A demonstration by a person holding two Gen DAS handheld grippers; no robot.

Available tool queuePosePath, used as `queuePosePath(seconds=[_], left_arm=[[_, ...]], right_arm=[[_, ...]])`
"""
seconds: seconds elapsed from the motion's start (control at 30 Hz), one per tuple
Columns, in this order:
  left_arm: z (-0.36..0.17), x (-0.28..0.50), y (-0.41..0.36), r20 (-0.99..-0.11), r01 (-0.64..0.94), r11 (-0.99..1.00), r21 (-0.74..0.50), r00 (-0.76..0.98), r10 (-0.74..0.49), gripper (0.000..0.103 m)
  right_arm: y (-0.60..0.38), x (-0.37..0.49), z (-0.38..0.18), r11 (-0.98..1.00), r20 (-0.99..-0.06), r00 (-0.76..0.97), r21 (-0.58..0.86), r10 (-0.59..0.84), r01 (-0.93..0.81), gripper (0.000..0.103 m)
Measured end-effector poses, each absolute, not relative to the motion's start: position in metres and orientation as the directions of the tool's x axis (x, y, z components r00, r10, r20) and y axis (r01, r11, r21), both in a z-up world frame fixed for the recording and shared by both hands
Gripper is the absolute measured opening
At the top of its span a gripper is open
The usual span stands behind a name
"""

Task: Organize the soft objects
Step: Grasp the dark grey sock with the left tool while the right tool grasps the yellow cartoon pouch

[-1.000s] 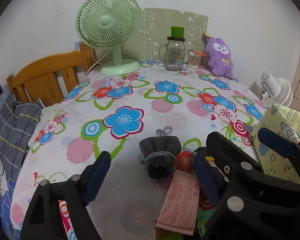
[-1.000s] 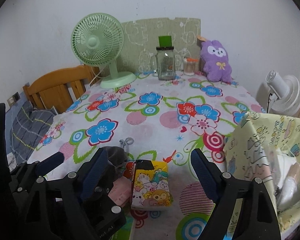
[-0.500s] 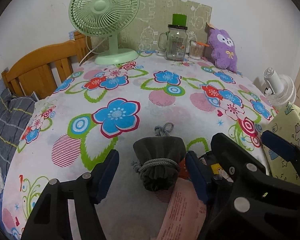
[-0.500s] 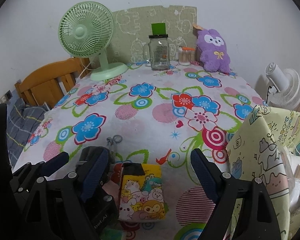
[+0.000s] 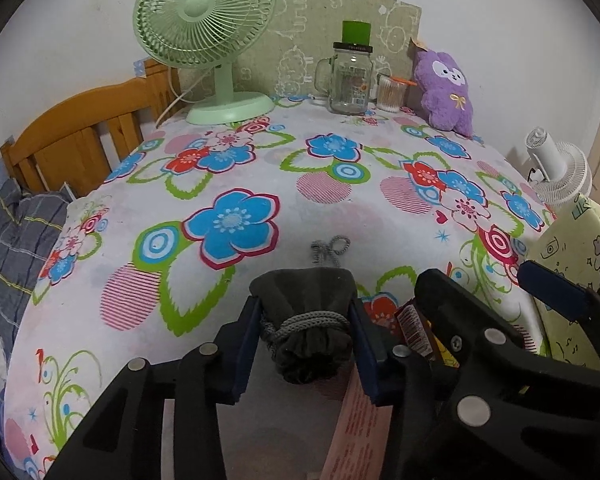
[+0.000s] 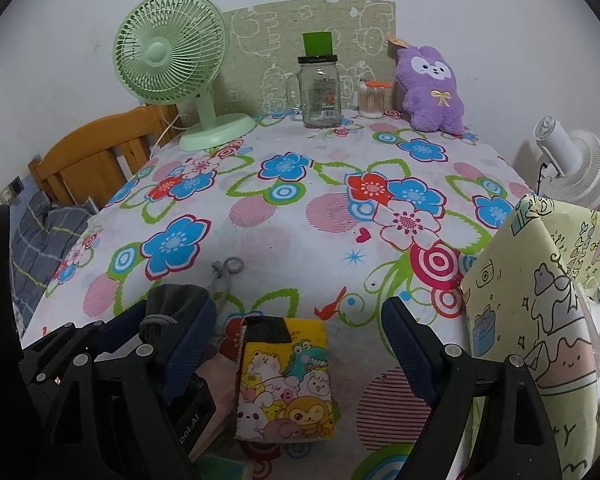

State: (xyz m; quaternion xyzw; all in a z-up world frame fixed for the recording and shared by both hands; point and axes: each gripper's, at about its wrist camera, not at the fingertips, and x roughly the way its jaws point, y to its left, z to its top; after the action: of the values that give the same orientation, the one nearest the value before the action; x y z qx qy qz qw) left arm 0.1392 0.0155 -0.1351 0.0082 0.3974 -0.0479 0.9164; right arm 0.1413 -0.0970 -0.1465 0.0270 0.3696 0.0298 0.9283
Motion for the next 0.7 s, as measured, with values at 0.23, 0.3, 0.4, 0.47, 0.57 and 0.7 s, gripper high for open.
queuePosePath(seconds=[0.23, 0.3, 0.4, 0.47, 0.57, 0.7], left_arm=[[-0.131, 0.124, 0.019, -0.724, 0.092, 0.996, 0.007, 0.688, -0.058, 0.043], [-0.133, 0.121, 0.018, -0.729, 0.096, 0.995, 0.011, 0.682, -0.058, 0.043], [-0.137, 0.120, 0.017, -0.736, 0.089, 0.996, 0.016, 0.675, -0.048, 0.043], [-0.138, 0.119, 0.014, -0.734, 0.084, 0.996, 0.026, 0.679, -0.039, 0.043], [-0.140, 0.120, 0.012, -0.733, 0.092, 0.995, 0.039, 0.679, -0.034, 0.043], [-0.141, 0.122, 0.012, -0.736, 0.089, 0.995, 0.042, 0.676, -0.029, 0.043]], right_arm=[[-0.091, 0.130, -0.146, 0.995, -0.691, 0.716, 0.081, 0.097, -0.056, 0.087], [-0.091, 0.129, -0.148, 0.995, -0.696, 0.711, 0.080, 0.094, -0.054, 0.087], [-0.091, 0.129, -0.153, 0.996, -0.712, 0.696, 0.082, 0.090, -0.045, 0.087], [-0.092, 0.130, -0.157, 0.996, -0.721, 0.688, 0.087, 0.083, -0.028, 0.082], [-0.093, 0.133, -0.161, 0.996, -0.730, 0.680, 0.087, 0.077, -0.019, 0.079], [-0.093, 0.139, -0.167, 0.996, -0.742, 0.667, 0.087, 0.073, -0.011, 0.076]])
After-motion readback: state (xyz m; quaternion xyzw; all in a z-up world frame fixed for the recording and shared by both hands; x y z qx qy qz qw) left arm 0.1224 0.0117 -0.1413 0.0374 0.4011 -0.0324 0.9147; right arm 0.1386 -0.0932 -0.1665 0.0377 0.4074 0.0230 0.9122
